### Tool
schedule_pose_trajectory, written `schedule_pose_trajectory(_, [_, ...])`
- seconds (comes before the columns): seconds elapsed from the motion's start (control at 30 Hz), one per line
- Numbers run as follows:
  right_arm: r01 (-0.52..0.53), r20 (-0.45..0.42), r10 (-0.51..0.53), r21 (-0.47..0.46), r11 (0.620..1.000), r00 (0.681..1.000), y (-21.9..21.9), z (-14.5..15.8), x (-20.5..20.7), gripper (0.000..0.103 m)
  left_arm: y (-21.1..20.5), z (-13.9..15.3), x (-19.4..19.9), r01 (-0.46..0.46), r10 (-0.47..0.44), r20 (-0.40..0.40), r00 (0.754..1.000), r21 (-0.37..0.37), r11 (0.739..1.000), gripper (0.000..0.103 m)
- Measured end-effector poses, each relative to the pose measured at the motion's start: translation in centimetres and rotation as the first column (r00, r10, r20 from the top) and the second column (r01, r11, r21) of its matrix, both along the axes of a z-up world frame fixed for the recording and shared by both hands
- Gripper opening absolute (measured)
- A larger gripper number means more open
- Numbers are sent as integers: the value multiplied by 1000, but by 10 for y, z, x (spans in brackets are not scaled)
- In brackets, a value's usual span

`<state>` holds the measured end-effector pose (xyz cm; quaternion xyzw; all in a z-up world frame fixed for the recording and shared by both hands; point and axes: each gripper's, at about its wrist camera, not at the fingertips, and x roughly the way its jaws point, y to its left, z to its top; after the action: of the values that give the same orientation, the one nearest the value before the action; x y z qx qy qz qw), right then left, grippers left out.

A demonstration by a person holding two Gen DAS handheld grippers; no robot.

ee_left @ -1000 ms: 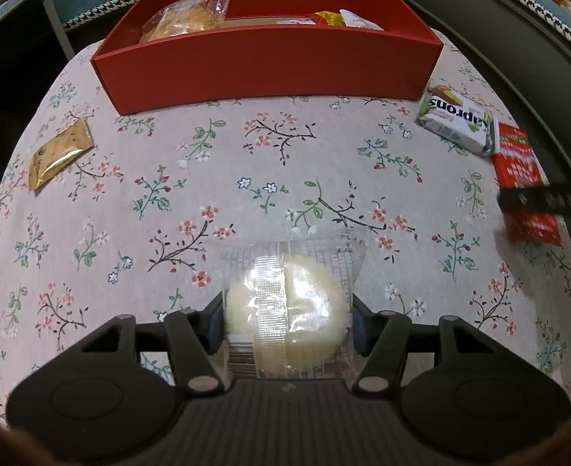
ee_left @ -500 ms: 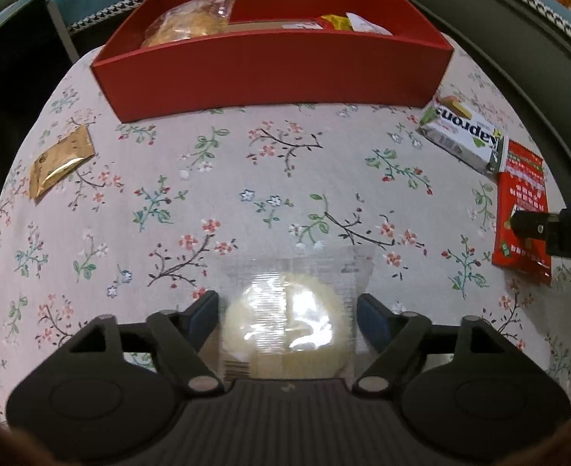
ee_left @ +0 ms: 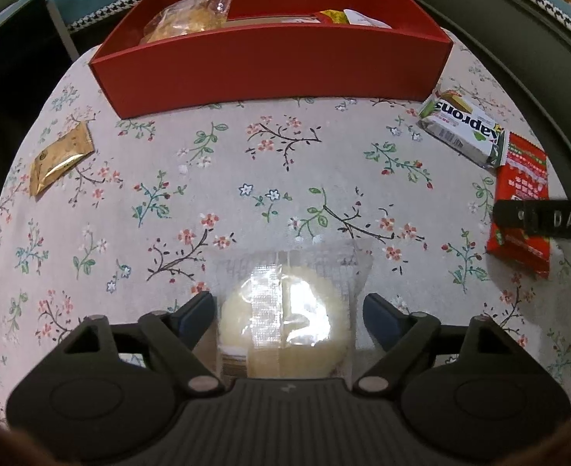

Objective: Organize snacks
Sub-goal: 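Lift the bun with the left gripper while the right lifts the red packet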

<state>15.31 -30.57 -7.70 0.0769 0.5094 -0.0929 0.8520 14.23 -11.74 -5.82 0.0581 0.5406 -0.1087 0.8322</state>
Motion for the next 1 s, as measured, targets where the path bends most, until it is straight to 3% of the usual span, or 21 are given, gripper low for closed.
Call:
schedule_pose_trajectory(0.1, [47, 8, -48, 72, 996, 999, -9, 3, 2, 70, 0, -1, -1, -3, 3, 7, 1000, 0, 1000, 87])
schedule_pose_trajectory(0.33, [46, 15, -48, 85, 995, 999, 2, 4, 9, 85, -3, -2, 2, -22, 22, 18, 1000, 8, 1000, 92])
schedule_pose_trajectory(0.47, [105, 3, -105, 61, 993, 994, -2, -4, 18, 85, -3, -4, 2, -34, 33, 23, 999, 11, 999, 95])
schedule_pose_trajectory(0.6, [20, -9, -21, -90, 996, 1000, 18, -8, 22, 78, -2, -4, 0, -26, 26, 28, 999, 11, 1000, 96])
schedule_pose_trajectory(0.73, [-71, -18, 70, -57, 996, 997, 13, 0, 11, 57, 2, -3, -3, 1, -1, 17, 1000, 0, 1000, 95])
schedule_pose_trajectory(0.87, [-113, -25, 112, -37, 993, 993, 6, 4, -8, 54, 3, -4, -11, 33, -33, 28, 999, 5, 999, 92])
schedule_pose_trajectory(0.93, [-128, -25, 128, -41, 991, 992, 8, 5, -16, 53, 1, -2, -14, 49, -49, 38, 998, 0, 999, 83])
schedule_pose_trajectory(1.0, [-140, -24, 139, -47, 989, 990, 9, 5, -21, 53, -2, -1, -15, 63, -63, 42, 997, 4, 998, 81])
